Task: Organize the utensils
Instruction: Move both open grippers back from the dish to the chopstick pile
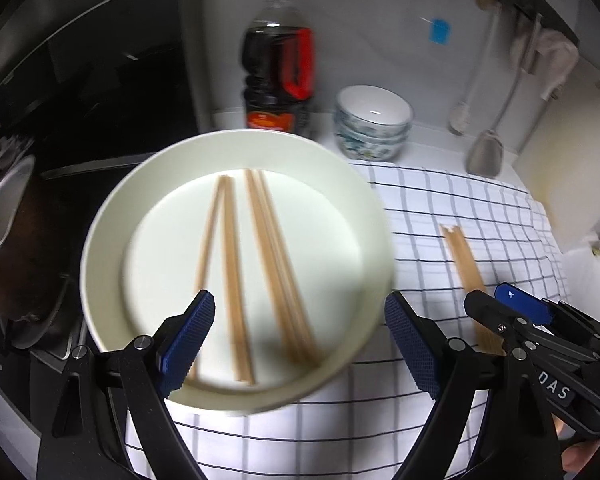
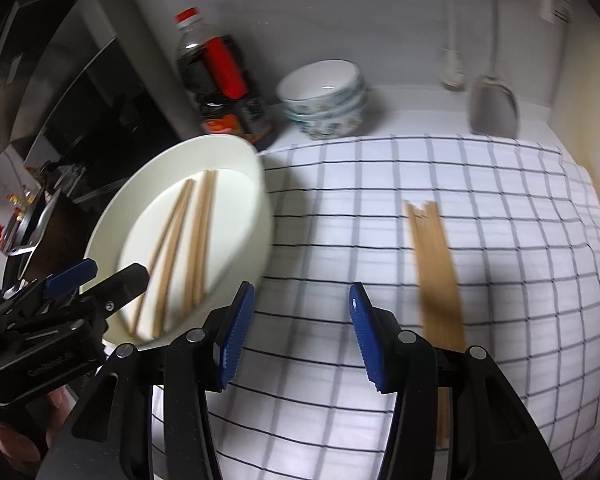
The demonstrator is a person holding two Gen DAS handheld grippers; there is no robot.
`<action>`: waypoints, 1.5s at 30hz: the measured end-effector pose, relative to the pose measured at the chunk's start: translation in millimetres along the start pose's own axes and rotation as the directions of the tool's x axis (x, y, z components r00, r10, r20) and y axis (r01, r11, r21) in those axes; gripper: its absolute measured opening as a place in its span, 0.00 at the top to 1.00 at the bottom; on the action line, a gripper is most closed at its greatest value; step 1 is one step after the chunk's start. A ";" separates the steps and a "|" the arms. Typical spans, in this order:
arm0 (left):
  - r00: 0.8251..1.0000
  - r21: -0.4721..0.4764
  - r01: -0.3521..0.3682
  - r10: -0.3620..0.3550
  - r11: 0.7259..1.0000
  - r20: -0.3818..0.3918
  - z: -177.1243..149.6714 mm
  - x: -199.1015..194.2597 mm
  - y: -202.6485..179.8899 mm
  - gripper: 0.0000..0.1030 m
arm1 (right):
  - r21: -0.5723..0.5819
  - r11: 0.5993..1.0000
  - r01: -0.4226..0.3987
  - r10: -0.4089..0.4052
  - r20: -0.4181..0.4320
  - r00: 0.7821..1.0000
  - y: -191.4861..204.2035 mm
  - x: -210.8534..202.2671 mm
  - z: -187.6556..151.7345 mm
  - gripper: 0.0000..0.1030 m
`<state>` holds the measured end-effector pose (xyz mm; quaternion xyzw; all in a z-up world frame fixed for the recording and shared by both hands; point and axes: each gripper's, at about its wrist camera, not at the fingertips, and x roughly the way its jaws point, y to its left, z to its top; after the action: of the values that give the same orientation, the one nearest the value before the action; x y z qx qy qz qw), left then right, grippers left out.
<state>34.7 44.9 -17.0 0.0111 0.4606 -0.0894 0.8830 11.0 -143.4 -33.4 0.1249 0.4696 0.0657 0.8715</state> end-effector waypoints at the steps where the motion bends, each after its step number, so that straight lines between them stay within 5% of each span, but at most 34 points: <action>1: 1.000 0.008 0.009 -0.009 1.000 -0.003 -1.4 0.7 -7.1 0.17 | 0.008 1.000 0.005 -0.005 0.001 1.000 -5.2 -1.7 -2.4 0.54; 23: 0.996 0.097 0.082 -0.078 0.992 -0.037 -24.6 13.4 -105.2 0.17 | 0.084 0.991 0.104 -0.105 0.010 0.994 -102.0 -38.1 -35.8 0.54; 45: 0.997 0.131 0.055 -0.047 0.990 -0.061 -38.2 40.4 -134.9 0.17 | 0.108 0.989 0.103 -0.104 -0.001 0.995 -142.4 -23.8 -45.0 0.52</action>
<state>3.6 -89.8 -63.5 0.0605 0.4791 -0.1418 0.8641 -40.1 -278.6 -77.8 0.1472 0.4762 -0.0053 0.8669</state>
